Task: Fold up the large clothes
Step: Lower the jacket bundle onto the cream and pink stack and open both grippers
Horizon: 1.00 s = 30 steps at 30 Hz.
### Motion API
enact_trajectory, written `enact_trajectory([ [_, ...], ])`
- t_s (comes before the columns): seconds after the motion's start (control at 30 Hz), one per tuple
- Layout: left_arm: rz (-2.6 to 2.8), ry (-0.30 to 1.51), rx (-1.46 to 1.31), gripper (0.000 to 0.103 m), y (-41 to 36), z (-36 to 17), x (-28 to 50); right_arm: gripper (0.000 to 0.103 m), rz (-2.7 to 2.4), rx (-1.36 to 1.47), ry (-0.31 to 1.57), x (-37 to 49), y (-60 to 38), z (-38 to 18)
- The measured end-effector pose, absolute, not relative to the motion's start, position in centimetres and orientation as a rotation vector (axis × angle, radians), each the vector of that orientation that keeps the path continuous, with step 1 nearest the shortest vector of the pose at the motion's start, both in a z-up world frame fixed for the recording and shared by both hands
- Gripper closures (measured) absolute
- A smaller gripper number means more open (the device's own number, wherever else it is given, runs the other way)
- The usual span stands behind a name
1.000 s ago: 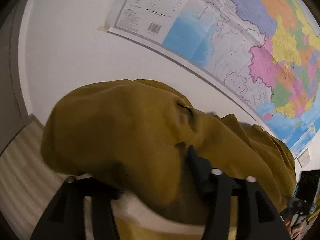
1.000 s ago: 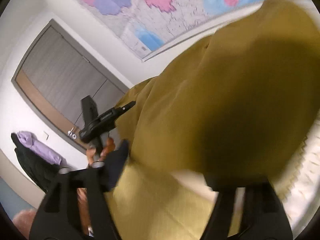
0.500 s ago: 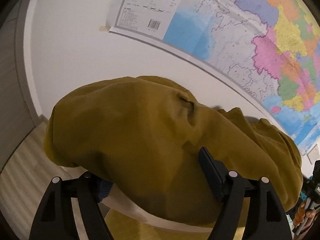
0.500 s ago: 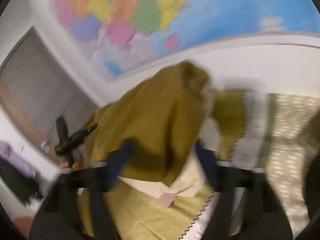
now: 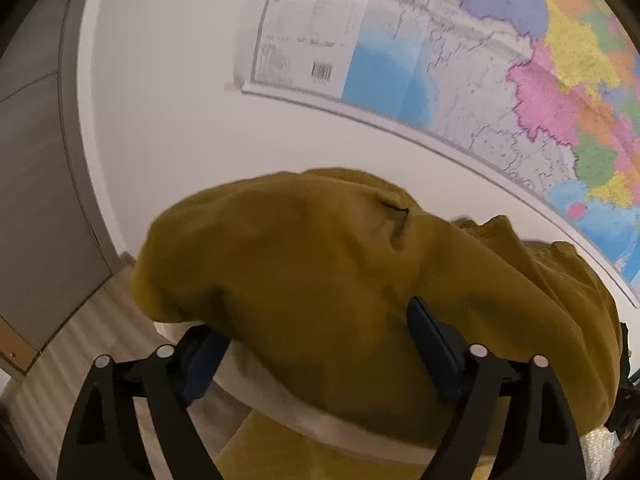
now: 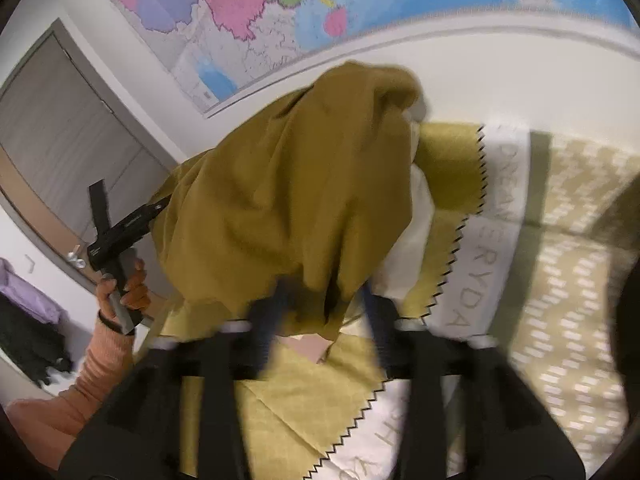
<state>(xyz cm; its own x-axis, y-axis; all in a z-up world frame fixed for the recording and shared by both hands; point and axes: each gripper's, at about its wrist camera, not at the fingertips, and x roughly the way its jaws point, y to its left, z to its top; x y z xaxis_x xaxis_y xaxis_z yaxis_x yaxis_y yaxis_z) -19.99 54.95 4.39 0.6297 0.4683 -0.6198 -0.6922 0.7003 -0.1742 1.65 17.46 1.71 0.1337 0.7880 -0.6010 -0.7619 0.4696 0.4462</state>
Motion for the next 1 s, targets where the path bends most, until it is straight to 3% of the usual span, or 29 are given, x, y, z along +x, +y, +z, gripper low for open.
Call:
enact_trajectory([
  [0.17, 0.732, 0.544, -0.341, 0.009, 53.1, 5.9, -21.2, 0.035, 1.08, 0.026, 0.746, 0.3, 16.5, 5.5],
  [0.4, 0.728, 0.474, -0.206, 0.007, 49.7, 8.8, -21.8, 0.027, 1.089, -0.056, 0.567, -1.8, 18.9, 9.3],
  [0.63, 0.663, 0.494, -0.166, 0.007, 48.4, 9.1, -18.8, 0.028, 1.123, -0.113, 0.599, -0.9, 24.7, 8.3],
  [0.87, 0.666, 0.642, -0.251, 0.006, 52.0, 4.3, -15.3, 0.026, 1.097, -0.072, 0.816, 3.0, 27.0, 1.9],
  [1.0, 0.687, 0.614, -0.233, 0.007, 51.0, 4.8, -16.2, 0.025, 1.078, -0.056, 0.765, 1.8, 25.2, 2.8],
])
